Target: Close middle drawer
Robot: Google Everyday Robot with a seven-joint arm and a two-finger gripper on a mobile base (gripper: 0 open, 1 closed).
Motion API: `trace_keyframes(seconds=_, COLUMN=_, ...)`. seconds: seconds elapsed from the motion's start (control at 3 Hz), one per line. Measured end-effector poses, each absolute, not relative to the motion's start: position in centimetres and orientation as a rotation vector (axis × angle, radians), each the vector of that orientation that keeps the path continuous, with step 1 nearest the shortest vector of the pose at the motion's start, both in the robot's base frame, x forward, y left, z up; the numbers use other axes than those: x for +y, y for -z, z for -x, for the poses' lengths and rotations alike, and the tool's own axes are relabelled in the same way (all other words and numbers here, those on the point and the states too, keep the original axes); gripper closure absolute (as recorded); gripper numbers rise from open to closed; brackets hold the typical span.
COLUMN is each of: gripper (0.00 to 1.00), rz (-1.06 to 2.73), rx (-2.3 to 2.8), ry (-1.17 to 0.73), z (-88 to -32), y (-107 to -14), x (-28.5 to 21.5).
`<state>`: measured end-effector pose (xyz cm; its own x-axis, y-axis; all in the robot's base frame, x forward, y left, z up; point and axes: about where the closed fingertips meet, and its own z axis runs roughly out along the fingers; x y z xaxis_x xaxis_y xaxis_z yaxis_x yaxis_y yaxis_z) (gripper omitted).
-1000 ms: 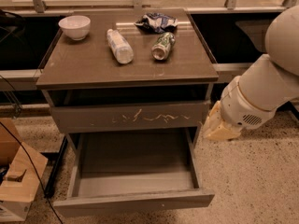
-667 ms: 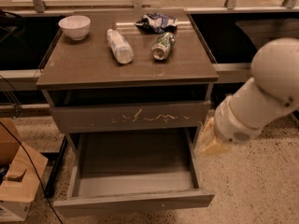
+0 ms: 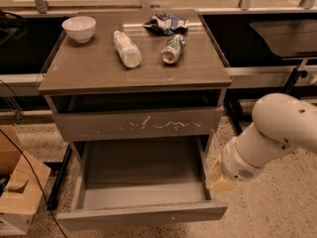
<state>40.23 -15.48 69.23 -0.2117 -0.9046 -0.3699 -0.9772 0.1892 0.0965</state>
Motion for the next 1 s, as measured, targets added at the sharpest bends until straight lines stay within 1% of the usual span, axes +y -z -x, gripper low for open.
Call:
trace_keyframes(seconds=0.33, gripper=1.00, rz=1.763, rx=2.304, ry=-0.549, z=-38.6, y=-64.4, x=-15.8)
trace_keyframes(seconds=0.67, gripper=1.00, rz=1.763, rx=2.304, ry=-0.549, z=-38.6, y=-64.4, x=-15.8)
trace_keyframes(seconds=1.0, gripper=1.00, rz=1.777, rx=2.328, ry=-0.571, z=-38.2, y=-62.3, x=-14.8)
